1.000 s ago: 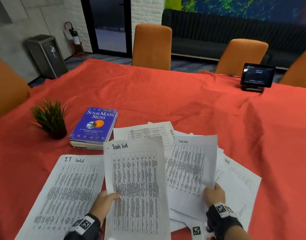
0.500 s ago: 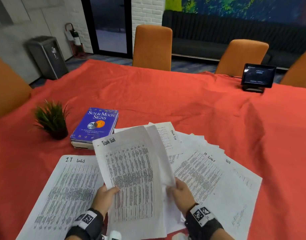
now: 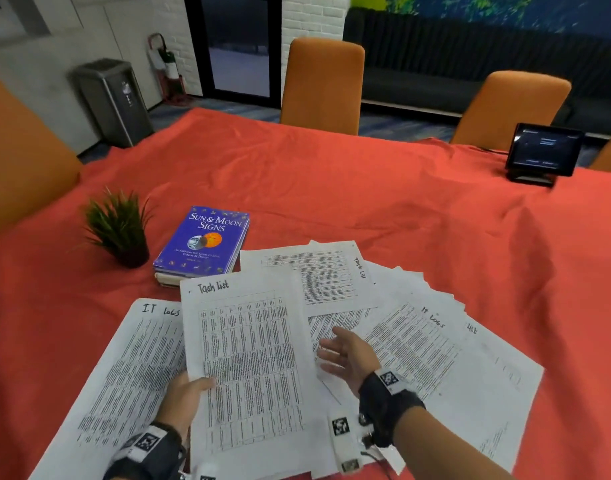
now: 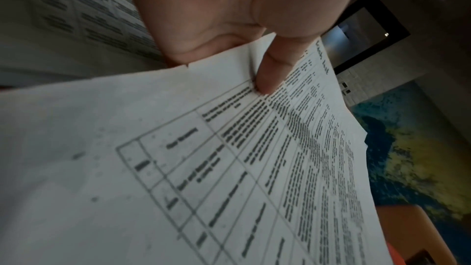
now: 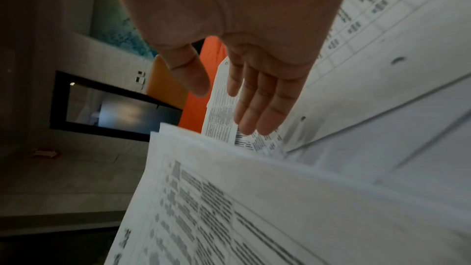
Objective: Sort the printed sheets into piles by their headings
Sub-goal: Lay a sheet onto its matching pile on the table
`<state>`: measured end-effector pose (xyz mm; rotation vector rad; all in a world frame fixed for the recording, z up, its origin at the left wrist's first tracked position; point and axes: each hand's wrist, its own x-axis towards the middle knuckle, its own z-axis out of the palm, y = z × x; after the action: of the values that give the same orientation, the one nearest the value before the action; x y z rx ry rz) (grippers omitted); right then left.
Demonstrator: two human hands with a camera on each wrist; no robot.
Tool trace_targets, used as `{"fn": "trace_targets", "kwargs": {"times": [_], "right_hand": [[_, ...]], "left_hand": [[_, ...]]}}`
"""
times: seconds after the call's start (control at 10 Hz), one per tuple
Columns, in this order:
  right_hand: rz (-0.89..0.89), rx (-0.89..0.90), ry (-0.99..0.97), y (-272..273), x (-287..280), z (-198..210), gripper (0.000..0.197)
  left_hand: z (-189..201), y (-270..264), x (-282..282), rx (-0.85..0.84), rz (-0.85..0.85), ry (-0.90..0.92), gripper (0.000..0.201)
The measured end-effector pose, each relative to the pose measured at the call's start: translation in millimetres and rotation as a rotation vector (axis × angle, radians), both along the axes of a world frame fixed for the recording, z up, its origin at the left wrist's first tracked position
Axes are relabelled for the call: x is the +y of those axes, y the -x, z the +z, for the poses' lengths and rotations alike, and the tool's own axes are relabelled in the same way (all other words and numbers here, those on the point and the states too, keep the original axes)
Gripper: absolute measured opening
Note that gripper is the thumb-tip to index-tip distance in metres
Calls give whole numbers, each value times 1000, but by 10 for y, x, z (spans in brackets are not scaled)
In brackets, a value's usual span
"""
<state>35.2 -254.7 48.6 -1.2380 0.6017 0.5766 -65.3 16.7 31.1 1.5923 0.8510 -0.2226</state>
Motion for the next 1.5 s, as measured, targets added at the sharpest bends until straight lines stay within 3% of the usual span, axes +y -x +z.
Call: {"fn": "trace_targets", "kwargs": {"times": [0.3,0.4,0.5,0.6,0.7,0.8,0.9,1.0,1.1,1.2,1.3,1.4,1.5], "right_hand": [[-174,158,-127,-476,343,-101,10],[-225,173,-186,-543,370,-151,14],[-288,147,-188,-655,421,-163,16],[-234,116,-121,-734,472,-127,13],[-224,108,-44,-755,467,-80,3],[-71,8,317,-800,327,-137,36],[-37,-32,599,-704,105,-90,29],[-4,34,701,-613,-333,-224,38],[43,116,763,-530,-562,-188,45],[143,137,805,-424,-651,-167,34],[242,65,818,-339,-709,-146,36],[212,-45,842,-220,-752,-119,29],[73,-90,668,-79,-792,-135,17]], "left_hand": [[57,33,264,-8,92,67,29],[35,44,323,1,107,77,20],[46,59,349,5,106,66,25],[45,32,355,-2,105,62,40],[74,27,366,-15,118,51,38],[63,-42,386,-43,124,59,23],[88,-116,366,-77,112,53,12],[97,-159,279,-80,96,44,19],[134,-187,155,-83,42,38,18],[153,-182,81,-89,-17,42,14],[163,-169,7,-89,-51,28,16],[217,-153,-61,-82,-49,32,14],[286,-142,-139,-96,-103,25,14]]}}
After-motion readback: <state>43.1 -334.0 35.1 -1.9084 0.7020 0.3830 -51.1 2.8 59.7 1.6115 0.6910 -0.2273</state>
